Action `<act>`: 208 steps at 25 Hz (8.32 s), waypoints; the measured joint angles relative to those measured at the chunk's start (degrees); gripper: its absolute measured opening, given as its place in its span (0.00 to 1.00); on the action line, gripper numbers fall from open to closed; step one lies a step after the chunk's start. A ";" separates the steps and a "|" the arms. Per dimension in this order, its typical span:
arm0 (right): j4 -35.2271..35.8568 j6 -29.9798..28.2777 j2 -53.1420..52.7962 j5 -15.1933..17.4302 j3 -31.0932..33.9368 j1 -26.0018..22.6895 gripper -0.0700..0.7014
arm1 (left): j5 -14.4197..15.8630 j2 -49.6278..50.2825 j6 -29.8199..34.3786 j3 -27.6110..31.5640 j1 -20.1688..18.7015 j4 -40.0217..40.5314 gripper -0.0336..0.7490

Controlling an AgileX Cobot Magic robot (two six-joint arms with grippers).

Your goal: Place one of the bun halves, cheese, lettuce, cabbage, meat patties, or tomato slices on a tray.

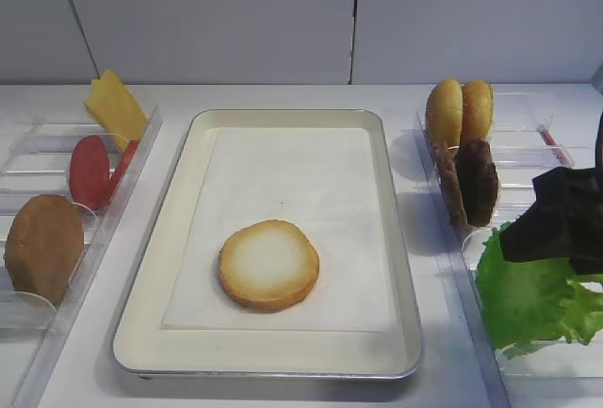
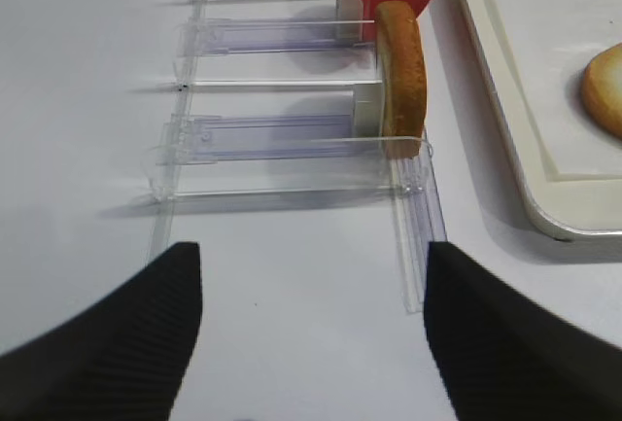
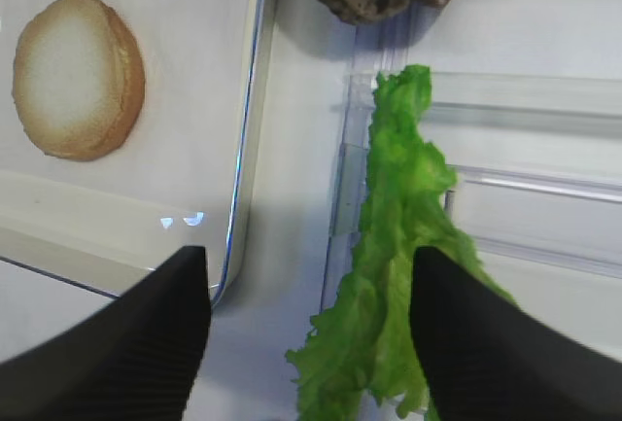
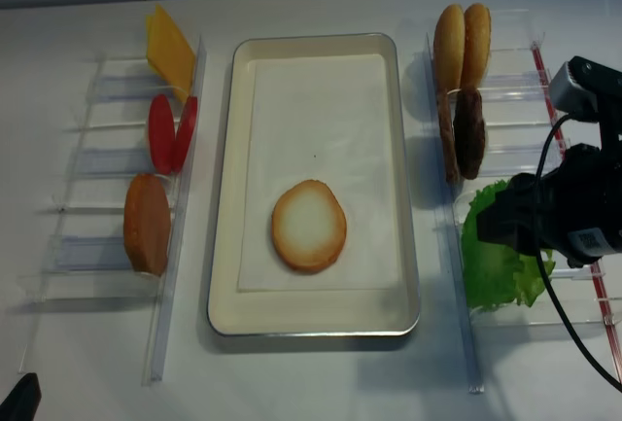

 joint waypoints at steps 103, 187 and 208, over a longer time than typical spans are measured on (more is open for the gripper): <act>-3.21 1.18 37.32 -9.69 -30.35 30.73 0.42 | 0.00 0.00 0.00 0.00 0.00 0.00 0.64; -36.26 13.27 -64.01 15.13 8.11 -1.07 0.97 | -0.14 0.00 0.00 0.00 0.00 0.11 0.64; -36.36 13.50 -64.01 15.13 8.11 -1.16 0.97 | -0.14 0.00 0.00 0.00 0.00 0.11 0.64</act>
